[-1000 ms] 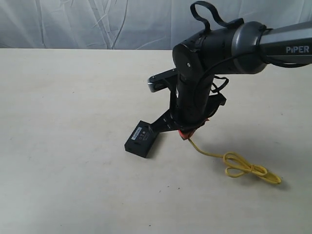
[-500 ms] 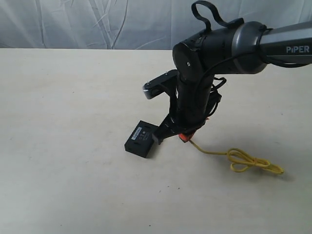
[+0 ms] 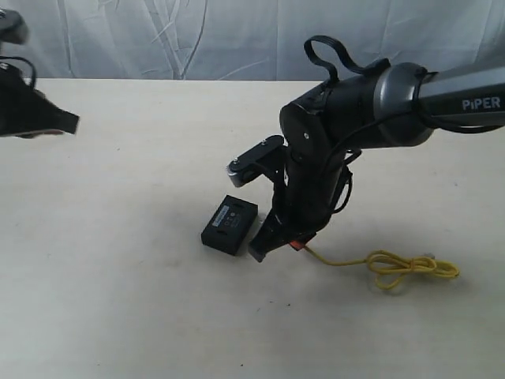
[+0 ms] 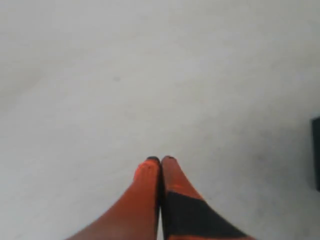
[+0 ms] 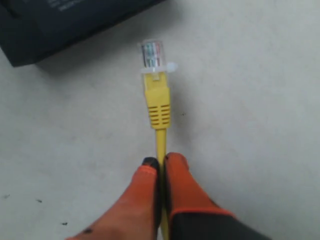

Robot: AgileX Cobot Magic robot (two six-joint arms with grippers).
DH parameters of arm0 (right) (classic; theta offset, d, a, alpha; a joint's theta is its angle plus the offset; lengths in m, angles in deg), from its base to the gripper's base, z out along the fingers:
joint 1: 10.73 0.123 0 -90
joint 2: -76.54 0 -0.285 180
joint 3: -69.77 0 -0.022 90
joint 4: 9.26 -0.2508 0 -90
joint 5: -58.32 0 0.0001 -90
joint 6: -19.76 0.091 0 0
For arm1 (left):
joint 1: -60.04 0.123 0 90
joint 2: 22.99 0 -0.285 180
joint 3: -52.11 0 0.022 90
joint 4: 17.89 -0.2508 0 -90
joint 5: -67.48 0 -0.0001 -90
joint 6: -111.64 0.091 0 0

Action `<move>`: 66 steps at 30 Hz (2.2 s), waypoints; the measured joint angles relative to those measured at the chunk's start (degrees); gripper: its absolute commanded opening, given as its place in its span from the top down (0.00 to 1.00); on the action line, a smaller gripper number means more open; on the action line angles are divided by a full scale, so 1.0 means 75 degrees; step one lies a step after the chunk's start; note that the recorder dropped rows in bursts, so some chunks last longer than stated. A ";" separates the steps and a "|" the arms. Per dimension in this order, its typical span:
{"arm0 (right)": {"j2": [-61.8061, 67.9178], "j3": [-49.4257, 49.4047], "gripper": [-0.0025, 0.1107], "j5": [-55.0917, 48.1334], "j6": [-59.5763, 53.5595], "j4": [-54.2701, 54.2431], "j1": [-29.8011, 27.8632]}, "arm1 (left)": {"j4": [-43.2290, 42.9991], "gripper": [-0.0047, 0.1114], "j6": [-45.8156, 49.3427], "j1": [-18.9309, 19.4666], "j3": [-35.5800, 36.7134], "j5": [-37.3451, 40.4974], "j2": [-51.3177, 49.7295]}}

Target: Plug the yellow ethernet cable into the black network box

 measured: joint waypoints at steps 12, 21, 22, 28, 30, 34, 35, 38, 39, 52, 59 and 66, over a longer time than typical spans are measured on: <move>-0.0019 -0.0056 0.98 0.0472 -0.1687 -0.0449 0.0031 | 0.3089 0.96 0.4326 -0.0552 -0.1303 0.2270 -0.3570; -0.0019 -0.0056 0.98 -0.0015 -0.2653 -0.0867 0.0031 | 0.3438 0.96 0.4834 -0.1208 -0.1690 0.2424 -0.4274; -0.0019 -0.0056 0.98 -0.0028 -0.2755 -0.0921 0.0031 | 0.3487 0.96 0.4854 -0.1239 -0.1722 0.2424 -0.4316; 0.0048 -0.0056 0.98 -0.0047 -0.2997 -0.1040 0.0031 | 0.3712 0.96 0.5037 -0.1321 -0.1754 0.2406 -0.4492; 0.0141 -0.0056 0.98 -0.0001 -0.2997 -0.1040 0.0031 | 0.3900 0.96 0.5172 -0.1321 -0.1767 0.2455 -0.4566; 0.0173 -0.0056 0.98 0.0267 -0.3016 -0.1040 0.0031 | 0.4279 0.96 0.5373 -0.1333 -0.1771 0.2665 -0.4749; 0.0173 -0.0056 0.98 0.0296 -0.3016 -0.1040 0.0031 | 0.4365 0.96 0.5392 -0.1333 -0.1771 0.2700 -0.4765; 0.0173 -0.0056 0.98 0.0367 -0.3016 -0.1010 0.0031 | 0.4452 0.96 0.5426 -0.1333 -0.1771 0.2765 -0.4806; 0.0173 -0.0056 0.98 0.0406 -0.3016 -0.1010 0.0031 | 0.4469 0.96 0.5437 -0.1333 -0.1771 0.2765 -0.4817; 0.0173 -0.0056 0.98 0.0519 -0.3045 -0.0993 0.0031 | 0.4481 0.96 0.5433 -0.1333 -0.1771 0.2961 -0.4817; 0.0173 -0.0240 0.99 0.0793 -0.3124 -0.0941 0.0095 | 0.4481 0.96 0.5420 -0.1333 -0.1771 0.2975 -0.4817; 0.0026 -0.1016 0.99 0.1760 -0.2342 -0.0407 0.0444 | 0.4481 0.96 0.5402 -0.1333 -0.1771 0.2975 -0.4817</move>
